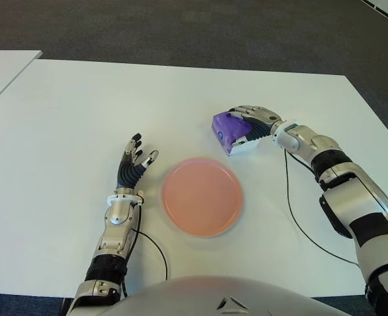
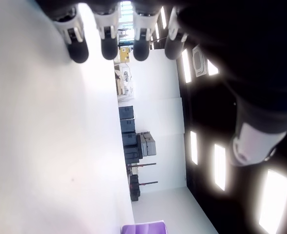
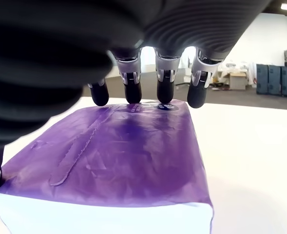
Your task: Put the tissue paper into the plate.
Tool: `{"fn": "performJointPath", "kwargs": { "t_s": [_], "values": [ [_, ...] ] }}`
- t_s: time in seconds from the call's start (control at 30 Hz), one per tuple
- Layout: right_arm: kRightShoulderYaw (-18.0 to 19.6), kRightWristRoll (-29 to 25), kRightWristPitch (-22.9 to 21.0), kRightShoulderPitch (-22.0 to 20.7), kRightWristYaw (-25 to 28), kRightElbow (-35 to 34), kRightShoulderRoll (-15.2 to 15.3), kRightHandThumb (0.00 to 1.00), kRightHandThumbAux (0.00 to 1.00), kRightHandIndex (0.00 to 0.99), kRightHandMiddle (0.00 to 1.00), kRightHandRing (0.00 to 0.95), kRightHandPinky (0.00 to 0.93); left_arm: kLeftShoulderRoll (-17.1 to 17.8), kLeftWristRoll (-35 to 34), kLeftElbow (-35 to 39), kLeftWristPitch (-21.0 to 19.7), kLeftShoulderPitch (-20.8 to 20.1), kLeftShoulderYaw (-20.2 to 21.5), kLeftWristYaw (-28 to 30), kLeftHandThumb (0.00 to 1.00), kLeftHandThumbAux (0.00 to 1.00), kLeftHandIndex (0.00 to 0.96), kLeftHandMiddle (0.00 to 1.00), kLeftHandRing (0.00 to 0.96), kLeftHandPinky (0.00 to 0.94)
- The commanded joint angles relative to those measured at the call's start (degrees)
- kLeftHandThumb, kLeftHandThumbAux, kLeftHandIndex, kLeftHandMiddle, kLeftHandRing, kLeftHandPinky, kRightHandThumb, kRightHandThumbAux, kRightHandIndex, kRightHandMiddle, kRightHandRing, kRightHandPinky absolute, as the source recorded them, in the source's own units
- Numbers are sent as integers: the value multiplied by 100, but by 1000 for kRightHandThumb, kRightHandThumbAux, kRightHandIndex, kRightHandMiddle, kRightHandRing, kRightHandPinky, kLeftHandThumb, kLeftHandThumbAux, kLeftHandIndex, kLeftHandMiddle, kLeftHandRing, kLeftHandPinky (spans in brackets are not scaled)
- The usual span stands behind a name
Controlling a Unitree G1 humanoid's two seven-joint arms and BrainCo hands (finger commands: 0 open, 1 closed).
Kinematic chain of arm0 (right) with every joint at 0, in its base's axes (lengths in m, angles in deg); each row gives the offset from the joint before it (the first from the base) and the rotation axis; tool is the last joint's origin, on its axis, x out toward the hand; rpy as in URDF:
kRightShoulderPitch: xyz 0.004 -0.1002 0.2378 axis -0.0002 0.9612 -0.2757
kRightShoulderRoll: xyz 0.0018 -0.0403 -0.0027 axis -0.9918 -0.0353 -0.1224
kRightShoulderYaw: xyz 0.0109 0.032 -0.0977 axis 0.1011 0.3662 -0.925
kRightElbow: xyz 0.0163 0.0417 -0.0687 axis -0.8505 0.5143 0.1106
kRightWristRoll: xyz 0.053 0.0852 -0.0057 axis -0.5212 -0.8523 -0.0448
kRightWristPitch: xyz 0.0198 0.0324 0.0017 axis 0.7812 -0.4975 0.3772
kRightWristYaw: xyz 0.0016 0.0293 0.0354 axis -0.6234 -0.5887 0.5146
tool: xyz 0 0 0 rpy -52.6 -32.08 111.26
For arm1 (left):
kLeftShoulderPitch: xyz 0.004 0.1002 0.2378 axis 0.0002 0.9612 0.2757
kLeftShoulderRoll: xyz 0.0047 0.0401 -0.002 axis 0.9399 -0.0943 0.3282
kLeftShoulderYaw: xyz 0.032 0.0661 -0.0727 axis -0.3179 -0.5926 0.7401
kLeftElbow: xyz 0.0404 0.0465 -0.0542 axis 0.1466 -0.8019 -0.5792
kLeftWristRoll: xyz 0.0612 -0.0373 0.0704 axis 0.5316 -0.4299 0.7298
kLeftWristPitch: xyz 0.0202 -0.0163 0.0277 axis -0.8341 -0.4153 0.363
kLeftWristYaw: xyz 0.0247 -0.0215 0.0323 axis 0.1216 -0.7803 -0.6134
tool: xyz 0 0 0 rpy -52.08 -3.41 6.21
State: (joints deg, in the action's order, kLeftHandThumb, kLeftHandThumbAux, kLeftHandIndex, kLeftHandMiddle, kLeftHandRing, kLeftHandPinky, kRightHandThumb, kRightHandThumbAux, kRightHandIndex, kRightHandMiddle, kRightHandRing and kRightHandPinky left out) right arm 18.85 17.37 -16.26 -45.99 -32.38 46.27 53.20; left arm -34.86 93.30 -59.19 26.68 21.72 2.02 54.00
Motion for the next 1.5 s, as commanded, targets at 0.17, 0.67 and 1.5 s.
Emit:
{"fn": "performJointPath", "kwargs": {
  "t_s": [0.17,0.67,1.5],
  "values": [
    [-140,120,234,266,178,-63,94,230,437,0,17,0,0,17,-3,-7,-67,102,26,-9,0,588,0,0,0,0],
    [-249,195,279,399,78,-74,89,226,451,0,24,0,0,0,-39,-50,-34,85,81,-28,0,600,0,0,0,0],
    [-351,209,268,507,-16,-49,79,243,472,0,16,0,0,-4,-69,-21,-44,98,83,5,0,599,0,0,0,0]
  ]
}}
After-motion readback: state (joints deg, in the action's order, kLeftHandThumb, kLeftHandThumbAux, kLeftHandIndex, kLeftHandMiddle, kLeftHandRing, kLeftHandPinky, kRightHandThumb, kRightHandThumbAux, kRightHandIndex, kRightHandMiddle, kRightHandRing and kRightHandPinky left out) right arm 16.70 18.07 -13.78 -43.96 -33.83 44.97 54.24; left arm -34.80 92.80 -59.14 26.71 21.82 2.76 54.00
